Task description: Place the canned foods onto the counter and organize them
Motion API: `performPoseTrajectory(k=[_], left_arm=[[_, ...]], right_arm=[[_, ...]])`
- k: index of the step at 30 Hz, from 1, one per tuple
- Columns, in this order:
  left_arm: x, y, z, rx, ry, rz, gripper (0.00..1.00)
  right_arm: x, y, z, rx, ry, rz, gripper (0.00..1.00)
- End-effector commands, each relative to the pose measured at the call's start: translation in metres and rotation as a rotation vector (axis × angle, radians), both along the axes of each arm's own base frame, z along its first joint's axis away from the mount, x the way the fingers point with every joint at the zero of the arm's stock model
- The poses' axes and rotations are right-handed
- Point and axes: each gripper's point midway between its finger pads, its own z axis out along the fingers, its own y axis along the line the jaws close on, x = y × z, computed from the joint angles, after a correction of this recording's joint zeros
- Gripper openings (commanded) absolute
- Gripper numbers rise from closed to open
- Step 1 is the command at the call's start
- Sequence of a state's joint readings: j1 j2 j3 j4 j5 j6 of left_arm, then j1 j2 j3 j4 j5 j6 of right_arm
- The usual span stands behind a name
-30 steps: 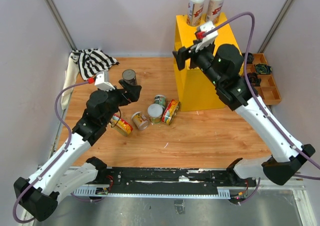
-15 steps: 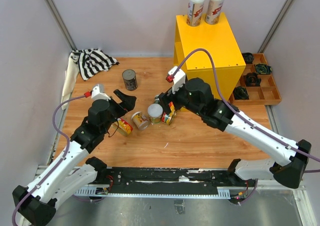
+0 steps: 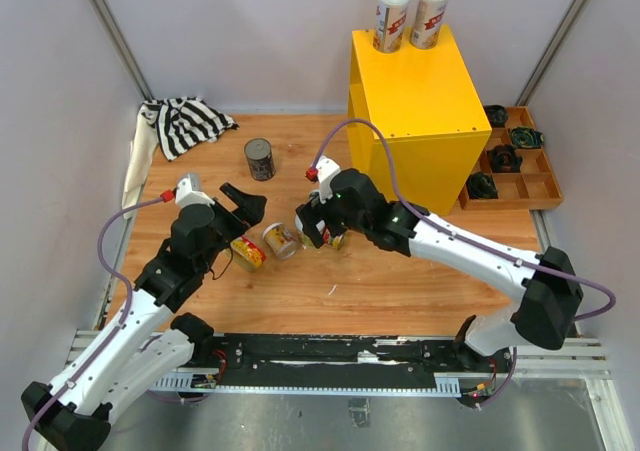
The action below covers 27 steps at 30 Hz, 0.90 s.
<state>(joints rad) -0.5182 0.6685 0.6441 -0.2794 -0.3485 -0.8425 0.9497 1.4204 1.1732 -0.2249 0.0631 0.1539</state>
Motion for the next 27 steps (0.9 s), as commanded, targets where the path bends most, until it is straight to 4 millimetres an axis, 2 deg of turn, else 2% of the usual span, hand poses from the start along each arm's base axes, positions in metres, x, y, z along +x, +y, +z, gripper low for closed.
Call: performPoseTrajectory(k=[1, 8, 11, 18, 27], left_arm=[[-0.001, 0.010, 0.003, -0.007, -0.015, 0.045, 0.99], [-0.003, 0.013, -0.008, 0.000, 0.005, 0.056, 0.98], [-0.004, 0.015, -0.011, 0.001, 0.008, 0.062, 0.98], [-0.004, 0.018, -0.009, 0.005, 0.001, 0.070, 0.98], [-0.006, 0.031, -0.007, 0.017, -0.007, 0.125, 0.98]], right_arm=[[-0.001, 0.014, -0.008, 0.008, 0.027, 0.015, 0.97], [0.013, 0.030, -0.017, -0.036, 0.057, -0.001, 0.98], [0.024, 0.036, -0.012, -0.055, 0.057, -0.033, 0.98], [0.042, 0.044, -0.024, -0.100, 0.104, -0.083, 0.98], [0.093, 0.060, -0.004, -0.039, 0.067, -0.115, 0.97]])
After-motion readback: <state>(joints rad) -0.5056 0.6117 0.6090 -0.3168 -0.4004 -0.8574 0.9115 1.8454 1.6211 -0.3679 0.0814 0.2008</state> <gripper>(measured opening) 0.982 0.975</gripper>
